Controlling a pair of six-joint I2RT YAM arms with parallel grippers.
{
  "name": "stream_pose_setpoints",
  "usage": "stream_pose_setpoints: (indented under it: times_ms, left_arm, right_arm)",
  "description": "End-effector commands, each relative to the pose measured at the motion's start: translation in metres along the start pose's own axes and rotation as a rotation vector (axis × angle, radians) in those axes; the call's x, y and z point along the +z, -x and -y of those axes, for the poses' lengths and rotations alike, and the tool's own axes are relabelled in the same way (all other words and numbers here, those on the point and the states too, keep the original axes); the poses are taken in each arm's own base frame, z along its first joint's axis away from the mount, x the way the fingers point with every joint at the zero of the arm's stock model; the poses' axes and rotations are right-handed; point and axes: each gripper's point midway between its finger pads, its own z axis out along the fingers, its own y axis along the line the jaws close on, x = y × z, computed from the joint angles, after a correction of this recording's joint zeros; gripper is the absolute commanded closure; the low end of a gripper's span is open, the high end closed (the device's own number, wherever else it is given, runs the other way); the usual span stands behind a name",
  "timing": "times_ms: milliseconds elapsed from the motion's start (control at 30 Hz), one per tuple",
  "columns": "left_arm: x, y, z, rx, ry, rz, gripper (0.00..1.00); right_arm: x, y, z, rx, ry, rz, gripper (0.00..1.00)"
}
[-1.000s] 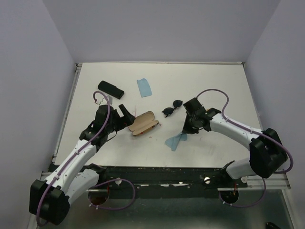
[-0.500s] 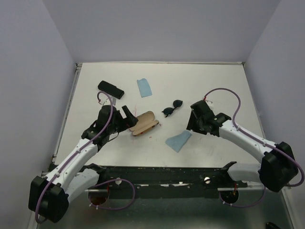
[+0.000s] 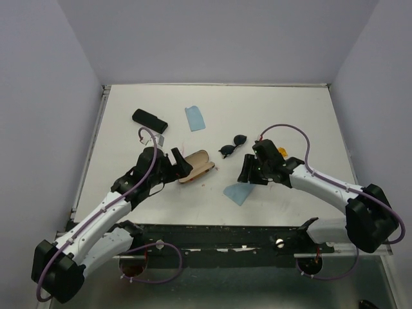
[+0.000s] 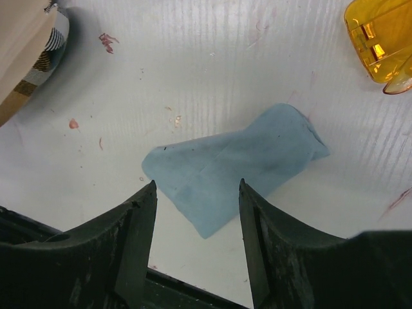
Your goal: Organize the sunglasses
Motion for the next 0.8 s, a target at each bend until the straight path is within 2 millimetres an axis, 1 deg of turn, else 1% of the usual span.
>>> stream_pose_setpoints:
  times_ms: [0,167,367,467,600,633,767]
  left_arm:
    - [-0.004,-0.005,-0.012,-0.015,0.043,0.014,0.01]
    - [-0.006,-0.011,-0.024,-0.024,0.082,0.015,0.01]
    - [-0.008,-0.012,-0.03,-0.035,0.099,0.029,0.01]
    - [-0.012,-0.009,-0.03,-0.04,0.1,0.049,0.01]
    - [-0.016,-0.009,-0.035,-0.043,0.11,0.062,0.01]
    - [-0.016,-0.009,-0.036,-0.049,0.112,0.067,0.01]
    - [-0.018,-0.011,-0.039,-0.053,0.111,0.08,0.01]
  right_arm:
    - [0.004,-0.003,0.017,0.025,-0.092,0.022,0.39]
    - [-0.001,-0.013,0.024,0.055,-0.101,0.012,0.38]
    - [-0.004,-0.023,0.032,0.065,-0.131,-0.022,0.38]
    - [0.001,-0.025,0.033,0.078,-0.137,-0.027,0.38]
    - [0.014,-0.032,0.03,0.094,-0.118,-0.058,0.39]
    - [0.016,-0.037,0.026,0.104,-0.091,-0.084,0.4]
    - [0.023,-0.045,0.019,0.123,-0.063,-0.134,0.43]
